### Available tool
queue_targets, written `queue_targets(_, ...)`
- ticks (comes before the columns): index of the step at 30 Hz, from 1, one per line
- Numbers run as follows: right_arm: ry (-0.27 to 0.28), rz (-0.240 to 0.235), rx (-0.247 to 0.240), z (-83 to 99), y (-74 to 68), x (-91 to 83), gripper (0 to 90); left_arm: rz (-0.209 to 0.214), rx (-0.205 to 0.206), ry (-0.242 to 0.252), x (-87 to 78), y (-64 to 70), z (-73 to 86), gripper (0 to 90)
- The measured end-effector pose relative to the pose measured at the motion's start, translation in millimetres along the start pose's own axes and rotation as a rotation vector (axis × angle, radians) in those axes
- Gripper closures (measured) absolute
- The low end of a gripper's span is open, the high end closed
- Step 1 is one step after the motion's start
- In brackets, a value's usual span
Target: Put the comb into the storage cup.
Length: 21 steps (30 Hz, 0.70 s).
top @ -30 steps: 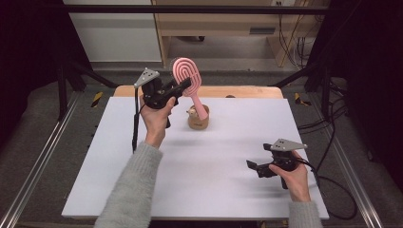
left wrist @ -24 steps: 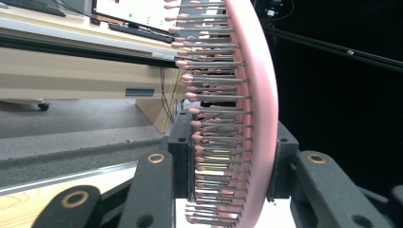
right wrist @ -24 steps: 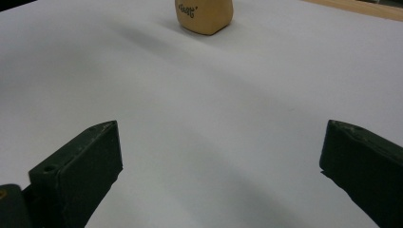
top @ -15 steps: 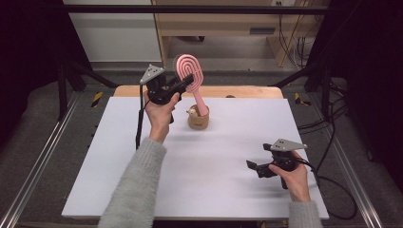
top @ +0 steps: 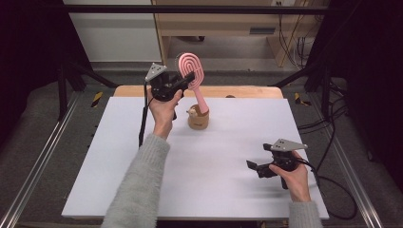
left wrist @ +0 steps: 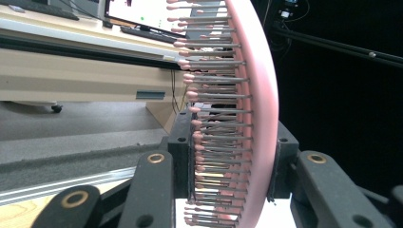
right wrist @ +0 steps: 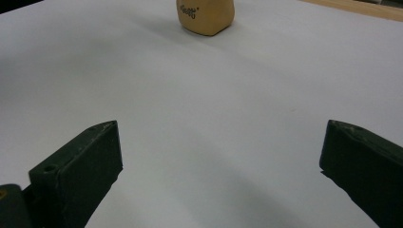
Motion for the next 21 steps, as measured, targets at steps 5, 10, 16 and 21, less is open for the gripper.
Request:
queue_targets(5,-0.002,0.0,0.002,0.3,0.0,0.0,0.8,-0.009,-0.012,-0.003,5.4,-4.4,3.2,62.8)
queue_targets(10,-0.002,-0.001,0.003,0.7,0.1,0.0,0.8,-0.018,-0.023,-0.009,10.5,-9.6,7.1,62.8)
queue_targets(16,-0.001,-0.002,0.004,0.8,-0.2,0.7,0.8,-0.032,-0.024,-0.014,16.6,-15.1,11.6,62.8)
queue_targets(21,-0.001,-0.002,0.002,0.9,-0.1,0.8,0.7,-0.042,-0.024,-0.02,20.5,-18.9,15.4,62.8)
Point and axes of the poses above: each handheld gripper's, and its own axes: x roughly forward along the jaws, z roughly out of its underside, y roughly to its right, the point moved 6 cm from there along x, roughly forward along the jaws, and after that the axes turned 1 degree about -z, right-handed, at the moved point
